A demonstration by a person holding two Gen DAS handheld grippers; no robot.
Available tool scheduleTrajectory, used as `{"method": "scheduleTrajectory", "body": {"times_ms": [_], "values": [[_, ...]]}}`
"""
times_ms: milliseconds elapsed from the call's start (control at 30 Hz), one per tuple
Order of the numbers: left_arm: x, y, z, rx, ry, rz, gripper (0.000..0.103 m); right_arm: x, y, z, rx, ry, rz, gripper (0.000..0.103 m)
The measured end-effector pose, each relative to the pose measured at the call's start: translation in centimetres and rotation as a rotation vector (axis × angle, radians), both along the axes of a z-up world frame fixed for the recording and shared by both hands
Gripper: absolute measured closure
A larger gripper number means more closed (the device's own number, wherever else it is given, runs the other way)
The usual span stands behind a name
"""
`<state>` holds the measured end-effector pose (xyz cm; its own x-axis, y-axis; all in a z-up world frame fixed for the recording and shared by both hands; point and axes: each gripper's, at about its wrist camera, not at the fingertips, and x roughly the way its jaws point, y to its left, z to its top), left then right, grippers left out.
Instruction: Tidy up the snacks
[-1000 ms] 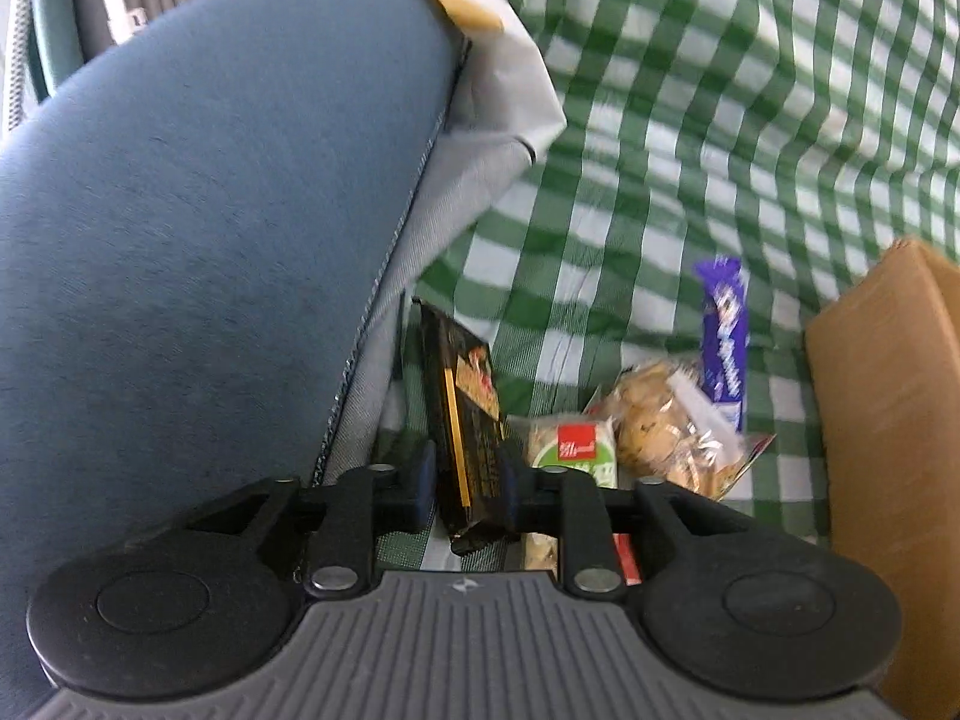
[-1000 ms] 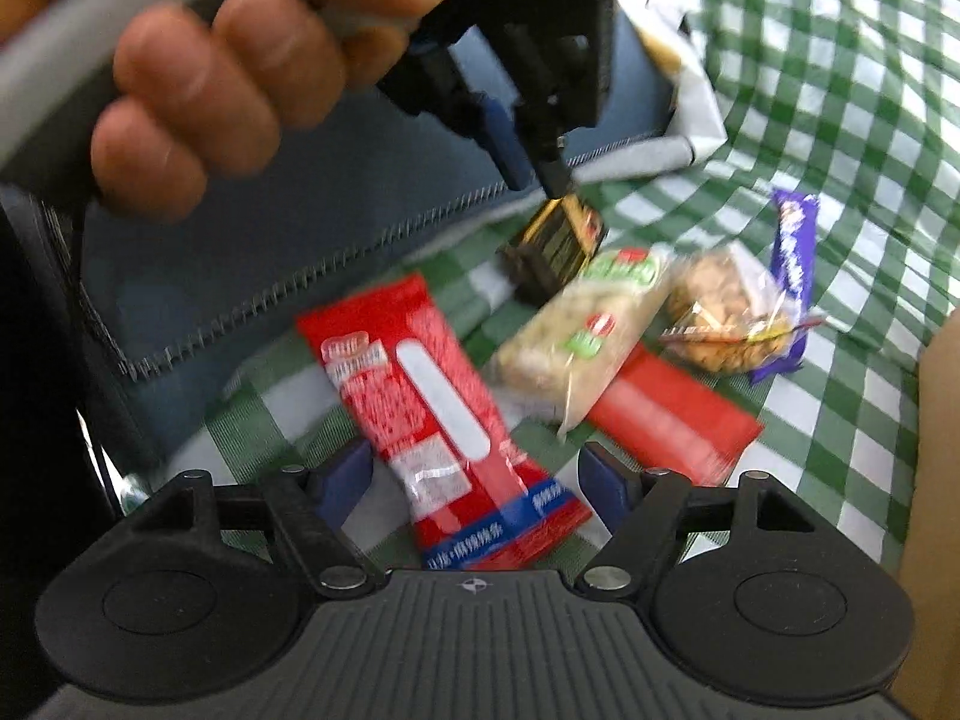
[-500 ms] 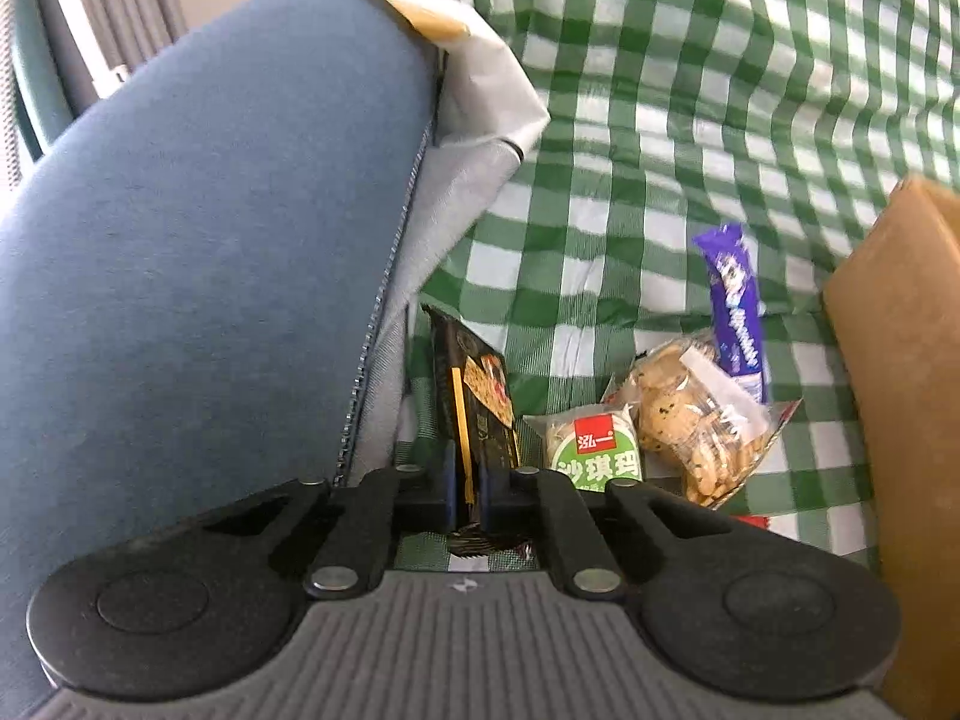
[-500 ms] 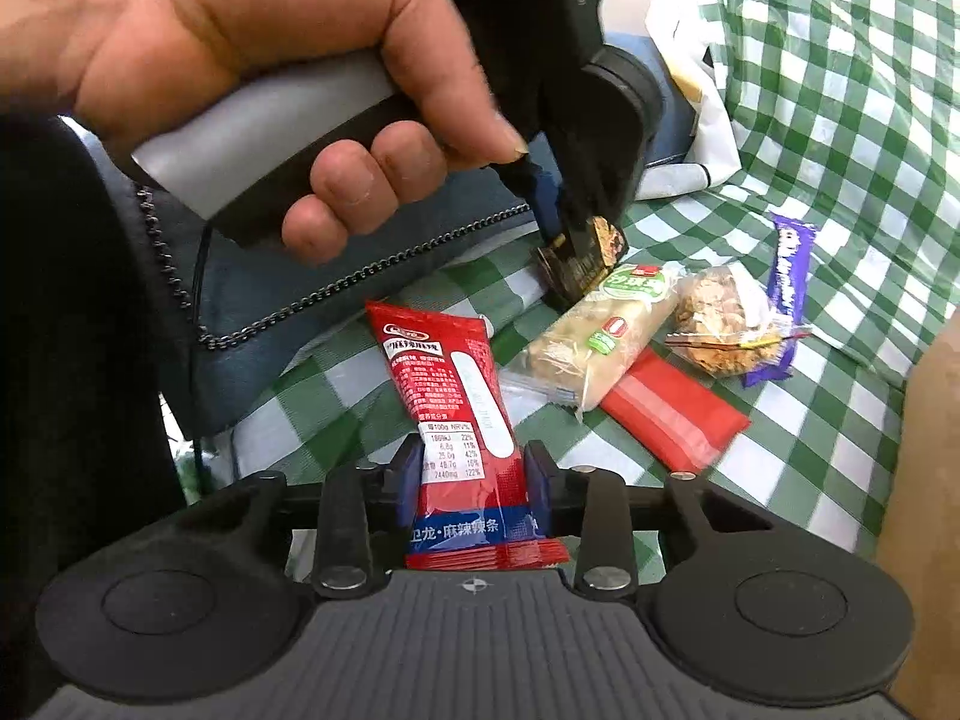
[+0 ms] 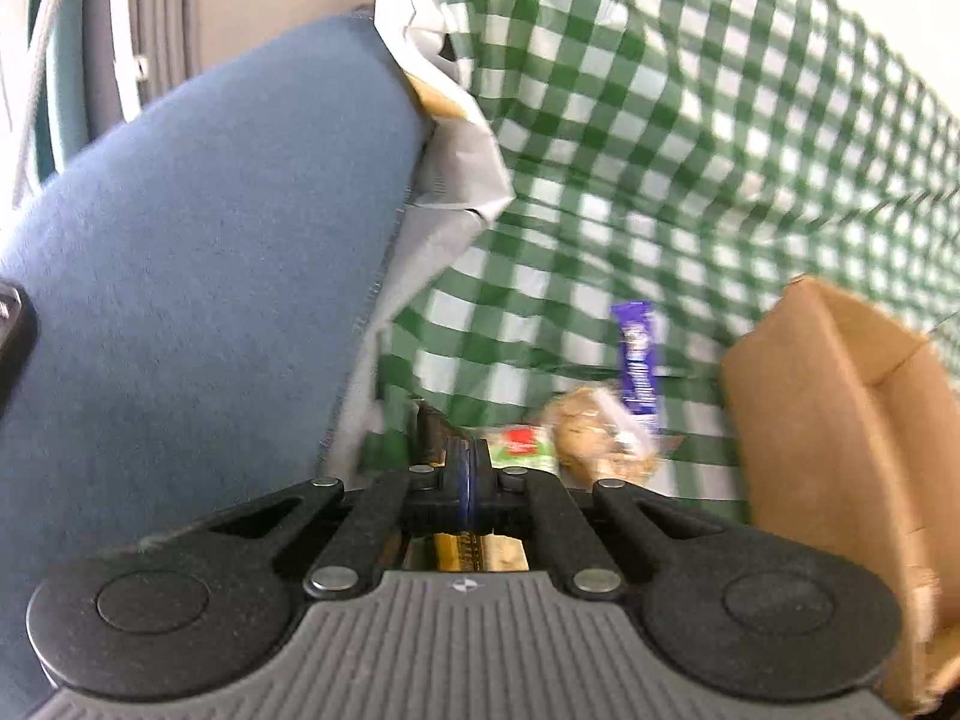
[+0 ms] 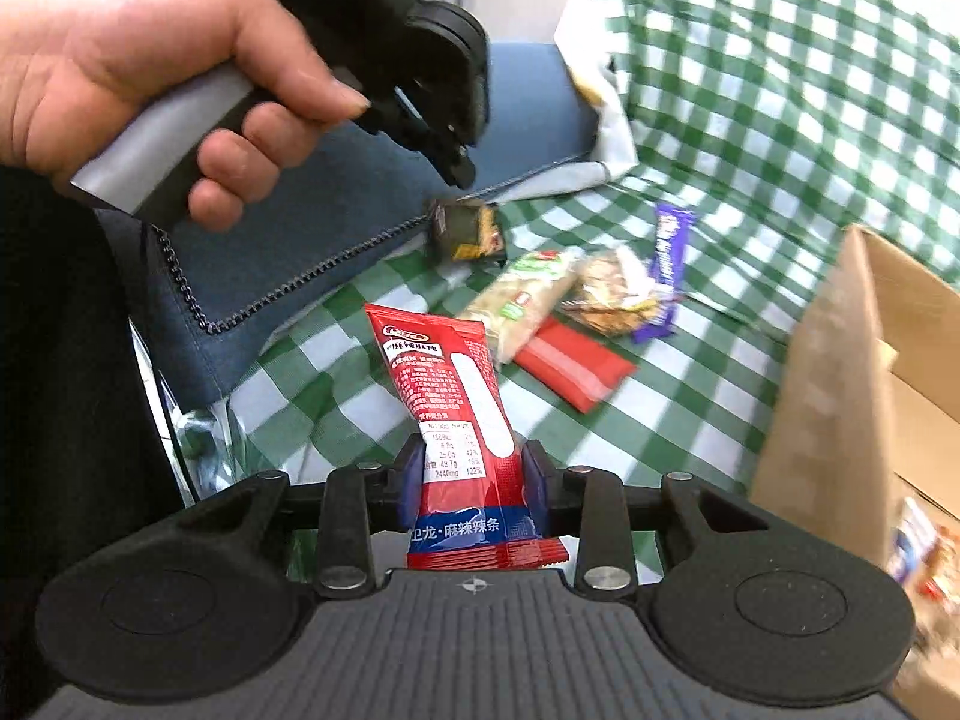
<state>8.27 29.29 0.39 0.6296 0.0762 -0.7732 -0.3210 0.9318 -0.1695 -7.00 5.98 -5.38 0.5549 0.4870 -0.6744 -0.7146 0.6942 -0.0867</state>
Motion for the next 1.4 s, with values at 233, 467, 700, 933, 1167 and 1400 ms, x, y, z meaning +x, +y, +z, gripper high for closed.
{"method": "scheduleTrajectory", "body": {"times_ms": [233,467,700,933,1167,1400], "values": [[0.5,-1.3,-1.7,-0.15,0.122,-0.106,0.103,0.2,-0.6,-1.7,-0.082,0.041,-0.079,0.067],[1.0,1.4,-2.8,-0.109,0.186,0.097,0.1,1.9,-1.1,-3.2,-0.033,0.164,-0.13,0.061],[3.2,0.5,-3.8,-0.067,0.24,0.065,0.072,2.9,-0.6,-3.4,0.019,0.188,-0.126,0.052],[4.6,-0.3,-5.4,0.038,0.303,0.019,0.083,3.4,-0.3,-4.8,-0.011,0.224,-0.12,0.044],[3.3,-0.9,-2.6,0.128,0.169,0.017,0.088,3.0,-0.3,-4.9,-0.027,0.173,-0.105,0.06],[0.8,-1.7,0.4,-0.063,-0.009,-0.083,0.088,3.0,-1.0,-4.1,-0.028,0.105,-0.164,0.061]]}}
